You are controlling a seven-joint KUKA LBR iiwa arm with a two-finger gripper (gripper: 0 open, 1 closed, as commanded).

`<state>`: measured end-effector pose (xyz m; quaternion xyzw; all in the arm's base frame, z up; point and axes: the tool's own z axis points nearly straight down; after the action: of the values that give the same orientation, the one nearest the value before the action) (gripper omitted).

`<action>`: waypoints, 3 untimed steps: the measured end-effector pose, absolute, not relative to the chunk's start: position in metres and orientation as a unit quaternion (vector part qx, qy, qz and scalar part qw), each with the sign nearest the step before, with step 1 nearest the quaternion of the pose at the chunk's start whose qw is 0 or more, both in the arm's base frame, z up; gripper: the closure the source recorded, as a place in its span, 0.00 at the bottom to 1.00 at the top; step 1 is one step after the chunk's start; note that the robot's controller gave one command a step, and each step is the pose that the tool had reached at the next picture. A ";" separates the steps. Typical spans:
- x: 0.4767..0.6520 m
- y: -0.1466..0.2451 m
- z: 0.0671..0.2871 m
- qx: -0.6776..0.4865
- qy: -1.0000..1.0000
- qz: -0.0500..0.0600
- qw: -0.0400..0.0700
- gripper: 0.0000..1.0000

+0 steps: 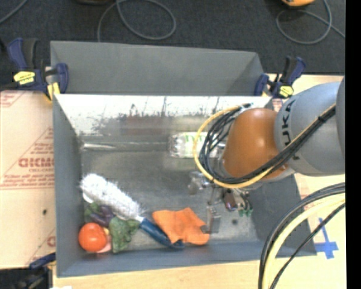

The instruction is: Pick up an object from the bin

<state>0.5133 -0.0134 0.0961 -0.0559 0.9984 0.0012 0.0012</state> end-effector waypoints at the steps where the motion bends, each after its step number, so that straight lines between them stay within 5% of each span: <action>1: 0.519 -0.005 0.084 -0.130 0.992 -0.002 0.002 0.00; 2: 0.473 0.013 0.070 -0.139 0.990 0.001 0.002 1.00; 3: 0.473 0.013 0.070 -0.140 0.990 0.001 0.002 1.00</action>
Offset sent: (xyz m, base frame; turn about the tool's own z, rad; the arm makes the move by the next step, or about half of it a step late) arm -0.0411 0.0270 -0.0261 -0.1684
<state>0.4728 0.0127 0.0703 -0.1399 0.9902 0.0008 0.0023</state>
